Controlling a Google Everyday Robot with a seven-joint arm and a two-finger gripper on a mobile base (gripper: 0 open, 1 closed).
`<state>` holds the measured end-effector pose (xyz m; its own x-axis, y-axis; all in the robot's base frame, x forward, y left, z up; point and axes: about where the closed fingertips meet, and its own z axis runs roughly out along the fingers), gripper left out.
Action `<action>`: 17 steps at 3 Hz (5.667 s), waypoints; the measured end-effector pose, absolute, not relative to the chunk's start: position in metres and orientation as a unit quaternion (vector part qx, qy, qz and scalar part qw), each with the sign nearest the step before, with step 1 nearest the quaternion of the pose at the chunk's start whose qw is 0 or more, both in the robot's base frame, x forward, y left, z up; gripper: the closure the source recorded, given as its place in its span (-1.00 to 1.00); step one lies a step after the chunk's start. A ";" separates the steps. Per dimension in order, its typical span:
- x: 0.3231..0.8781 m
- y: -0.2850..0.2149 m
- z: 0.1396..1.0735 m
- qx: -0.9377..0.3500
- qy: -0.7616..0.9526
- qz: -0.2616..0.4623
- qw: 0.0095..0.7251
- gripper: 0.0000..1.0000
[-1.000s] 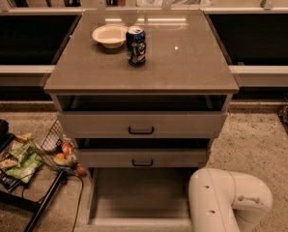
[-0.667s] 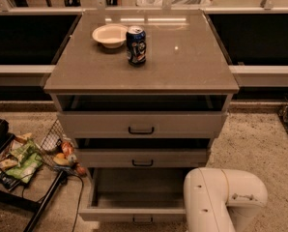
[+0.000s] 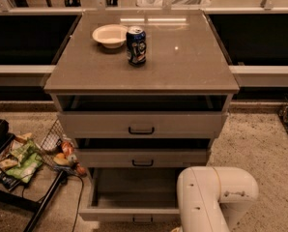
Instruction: Close bottom drawer
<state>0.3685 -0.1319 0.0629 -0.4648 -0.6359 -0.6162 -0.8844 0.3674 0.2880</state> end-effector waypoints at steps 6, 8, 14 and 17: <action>0.547 -0.152 0.074 -0.570 0.773 0.186 0.206 1.00; 0.563 -0.159 0.075 -0.567 0.776 0.179 0.209 1.00; 0.415 -0.216 0.095 -0.579 0.772 0.255 0.063 1.00; 0.334 -0.367 0.280 -0.508 0.845 0.106 0.129 1.00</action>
Offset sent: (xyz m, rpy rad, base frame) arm 0.1493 0.0065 0.0050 -0.2089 -0.1679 0.1843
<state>0.3343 -0.3669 0.2804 -0.4503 -0.8314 -0.3256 -0.8861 0.4610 0.0484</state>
